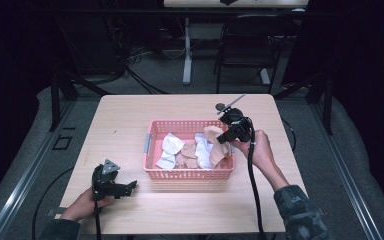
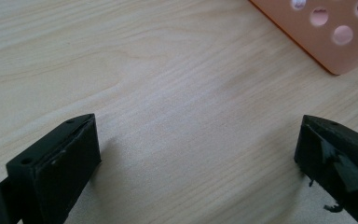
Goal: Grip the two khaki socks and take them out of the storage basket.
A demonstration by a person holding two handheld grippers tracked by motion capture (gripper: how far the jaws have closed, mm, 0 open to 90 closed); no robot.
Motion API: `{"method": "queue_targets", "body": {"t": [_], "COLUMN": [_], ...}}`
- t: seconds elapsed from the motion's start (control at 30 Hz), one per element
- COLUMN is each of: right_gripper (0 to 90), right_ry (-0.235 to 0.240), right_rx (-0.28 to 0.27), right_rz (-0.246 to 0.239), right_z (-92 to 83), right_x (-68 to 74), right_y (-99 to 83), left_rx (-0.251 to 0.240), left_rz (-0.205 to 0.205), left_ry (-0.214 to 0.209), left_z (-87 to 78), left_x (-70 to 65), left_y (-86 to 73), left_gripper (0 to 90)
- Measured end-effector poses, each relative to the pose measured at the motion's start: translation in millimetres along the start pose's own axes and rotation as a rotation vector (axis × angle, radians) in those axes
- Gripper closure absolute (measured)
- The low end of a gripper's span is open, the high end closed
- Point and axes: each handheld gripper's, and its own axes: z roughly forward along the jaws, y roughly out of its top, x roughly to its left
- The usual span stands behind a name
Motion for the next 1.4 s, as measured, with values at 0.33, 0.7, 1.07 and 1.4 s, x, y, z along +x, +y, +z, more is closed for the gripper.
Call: {"method": "queue_targets", "body": {"t": [0.33, 0.7, 1.07, 1.4], "right_gripper": [84.0, 84.0, 84.0, 83.9], "right_ry": [-0.003, -0.006, -0.008, -0.017], "right_rx": [-0.040, -0.091, -0.124, -0.147], "right_rz": [-0.020, -0.040, -0.063, -0.064], "right_z": [-20.0, -47.8, -68.6, -82.1], "right_x": [3.0, 7.9, 12.4, 11.9], "right_y": [4.4, 12.4, 19.9, 22.7], "left_rx": [0.000, 0.000, 0.000, 0.000], "left_rz": [0.004, 0.004, 0.005, 0.005], "left_ry": [-0.001, 0.000, 0.000, -0.001], "left_z": [0.0, 0.0, 0.0, -0.1], "left_x": [0.2, 0.2, 0.2, 0.2], "left_y": [0.1, 0.1, 0.1, 0.1], "left_gripper": [0.0, 0.0, 0.0, 0.0]}}
